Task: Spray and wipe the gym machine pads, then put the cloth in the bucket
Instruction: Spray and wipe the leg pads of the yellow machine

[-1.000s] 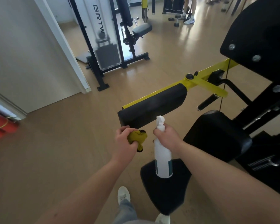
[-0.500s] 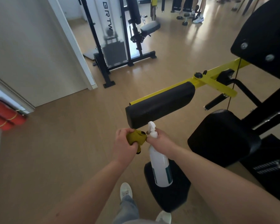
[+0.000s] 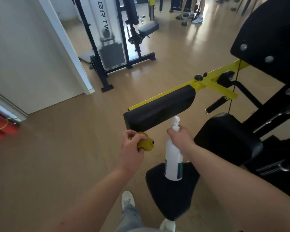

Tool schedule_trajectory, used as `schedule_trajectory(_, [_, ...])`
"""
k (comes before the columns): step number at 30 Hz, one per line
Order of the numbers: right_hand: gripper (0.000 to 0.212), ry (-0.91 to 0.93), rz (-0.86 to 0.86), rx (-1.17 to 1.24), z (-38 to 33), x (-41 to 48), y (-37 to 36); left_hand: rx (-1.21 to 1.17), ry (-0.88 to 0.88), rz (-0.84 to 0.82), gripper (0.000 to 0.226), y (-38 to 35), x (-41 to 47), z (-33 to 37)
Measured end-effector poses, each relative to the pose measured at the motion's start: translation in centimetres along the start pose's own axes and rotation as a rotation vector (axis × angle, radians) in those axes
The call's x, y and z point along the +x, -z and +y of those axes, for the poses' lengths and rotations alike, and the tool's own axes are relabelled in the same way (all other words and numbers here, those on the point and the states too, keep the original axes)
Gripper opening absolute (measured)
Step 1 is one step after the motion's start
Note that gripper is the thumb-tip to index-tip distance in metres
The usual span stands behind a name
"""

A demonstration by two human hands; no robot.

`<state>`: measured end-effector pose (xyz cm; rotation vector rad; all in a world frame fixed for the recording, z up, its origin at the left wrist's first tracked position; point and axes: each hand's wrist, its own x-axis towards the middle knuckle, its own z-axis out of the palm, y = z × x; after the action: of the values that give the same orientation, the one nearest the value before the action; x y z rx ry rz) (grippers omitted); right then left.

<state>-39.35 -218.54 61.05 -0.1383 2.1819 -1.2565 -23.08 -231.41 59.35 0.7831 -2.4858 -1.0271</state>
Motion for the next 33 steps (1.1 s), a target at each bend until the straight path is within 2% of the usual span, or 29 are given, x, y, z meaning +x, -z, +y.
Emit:
schedule_trajectory(4, [0.014, 0.096, -0.004, -0.057, -0.4, 0.1, 0.1, 0.224, -0.398, 0.101, 0.025, 0.2, 2.1, 1.5])
schedule_trajectory(5, [0.013, 0.101, 0.004, -0.046, -0.4, 0.2, 0.2, 0.284, -0.440, 0.097, 0.019, 0.5, 2.9, 2.2])
schedule_trajectory(8, [0.018, 0.104, 0.029, -0.016, -0.6, 0.3, 0.4, 0.244, -0.378, 0.034, 0.018, 1.5, 5.6, 4.1])
schedule_trajectory(12, [0.021, 0.115, 0.005, -0.024, -0.7, 0.2, 0.3, 0.711, -0.389, -0.144, 0.055, 1.1, 7.6, 3.8])
schedule_trajectory(14, [0.024, 0.114, -0.016, -0.023, -0.5, 0.2, 0.5, 0.808, -0.351, -0.164, 0.061, 0.7, 8.2, 3.7])
schedule_trajectory(16, [0.026, 0.103, -0.013, -0.001, -0.3, 0.4, 0.7, 0.869, -0.387, -0.161, 0.056, 0.3, 8.9, 3.8])
schedule_trajectory(21, [0.023, 0.061, 0.046, 0.085, -0.3, 1.5, 0.9, 0.997, -0.507, -0.205, 0.022, -0.9, 12.2, 4.0])
schedule_trajectory(25, [0.021, 0.002, 0.132, 0.134, -0.6, 3.3, 1.4, 1.019, -0.611, -0.314, 0.021, -3.4, 15.6, 5.8])
schedule_trajectory(29, [0.020, -0.054, 0.253, 0.174, -0.9, 5.7, 2.2, 0.883, -0.665, -0.377, 0.020, -6.7, 20.2, 9.1])
schedule_trajectory(33, [0.022, -0.122, 0.314, 0.192, -0.9, 7.3, 1.7, 0.750, -0.727, -0.486, 0.033, -10.1, 24.9, 11.9])
